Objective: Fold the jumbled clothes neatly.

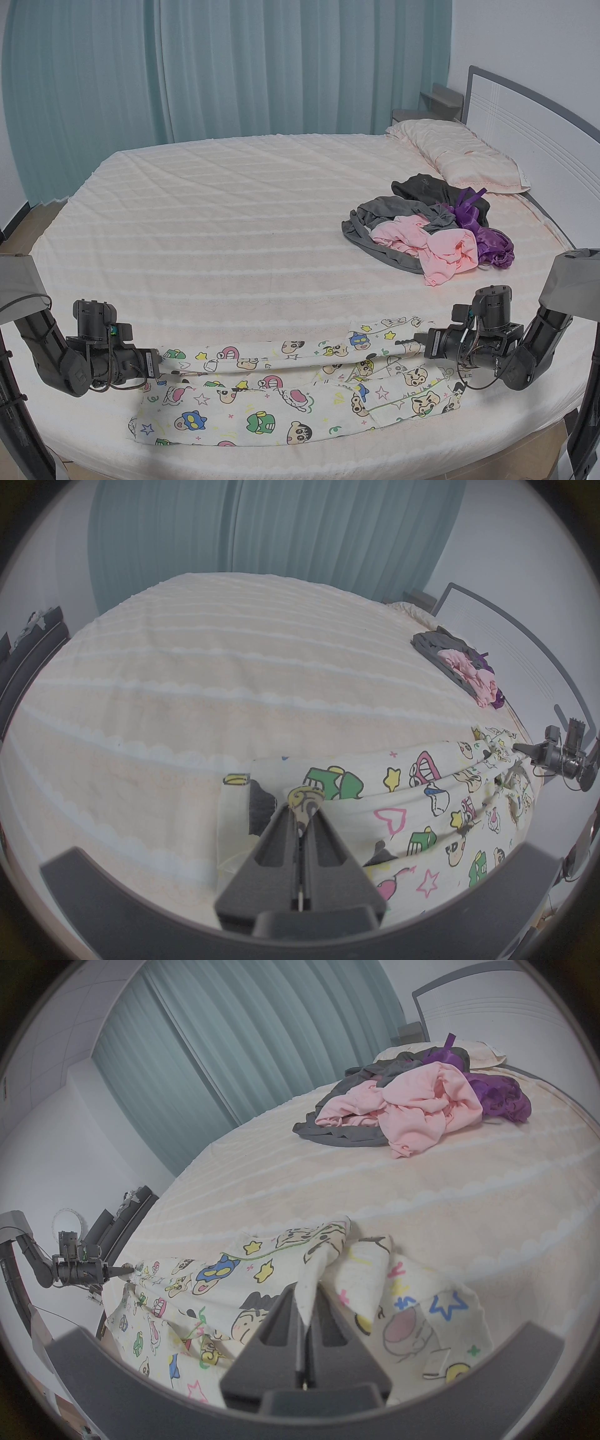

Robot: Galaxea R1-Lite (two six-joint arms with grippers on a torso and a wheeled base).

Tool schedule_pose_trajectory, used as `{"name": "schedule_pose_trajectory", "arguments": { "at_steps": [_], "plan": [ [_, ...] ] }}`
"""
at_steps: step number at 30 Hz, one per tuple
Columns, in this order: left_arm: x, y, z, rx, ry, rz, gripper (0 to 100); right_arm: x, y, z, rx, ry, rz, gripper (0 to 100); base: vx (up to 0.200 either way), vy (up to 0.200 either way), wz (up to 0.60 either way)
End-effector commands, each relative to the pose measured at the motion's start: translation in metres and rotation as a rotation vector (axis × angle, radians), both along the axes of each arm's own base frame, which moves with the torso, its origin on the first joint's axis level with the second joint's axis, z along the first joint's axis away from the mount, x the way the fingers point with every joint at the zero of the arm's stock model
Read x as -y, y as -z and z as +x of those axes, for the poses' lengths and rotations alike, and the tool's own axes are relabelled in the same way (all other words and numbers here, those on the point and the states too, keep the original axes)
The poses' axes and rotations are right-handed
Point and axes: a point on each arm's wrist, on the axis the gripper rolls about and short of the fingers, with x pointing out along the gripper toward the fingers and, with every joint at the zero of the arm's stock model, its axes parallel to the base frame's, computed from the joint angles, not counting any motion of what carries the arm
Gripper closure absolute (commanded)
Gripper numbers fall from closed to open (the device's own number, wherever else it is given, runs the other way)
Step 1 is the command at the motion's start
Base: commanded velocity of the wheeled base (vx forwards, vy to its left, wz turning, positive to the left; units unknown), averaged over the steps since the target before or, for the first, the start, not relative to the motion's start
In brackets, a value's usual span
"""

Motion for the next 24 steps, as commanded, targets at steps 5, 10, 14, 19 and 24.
{"name": "schedule_pose_trajectory", "arguments": {
  "at_steps": [5,10,14,19,24],
  "plan": [
    [0.001,0.012,-0.01,-0.05,0.013,-0.015,100,0.002,0.013,-0.01,-0.058,0.005,-0.005,100,0.0,0.0,0.0],
    [0.001,0.011,-0.01,-0.043,0.01,-0.02,0,0.003,0.012,-0.013,-0.057,0.027,0.029,0,0.0,0.0,0.0],
    [0.001,0.009,-0.014,-0.023,-0.003,-0.03,0,0.006,0.001,-0.019,-0.018,0.067,0.098,0,0.0,0.0,0.0],
    [-0.001,0.003,-0.023,0.006,-0.068,-0.09,0,0.009,-0.01,-0.032,-0.035,0.123,0.204,0,0.0,0.0,0.0],
    [-0.006,-0.007,-0.027,0.025,-0.181,-0.177,0,0.01,-0.011,-0.037,-0.075,0.171,0.268,0,0.0,0.0,0.0]
  ]
}}
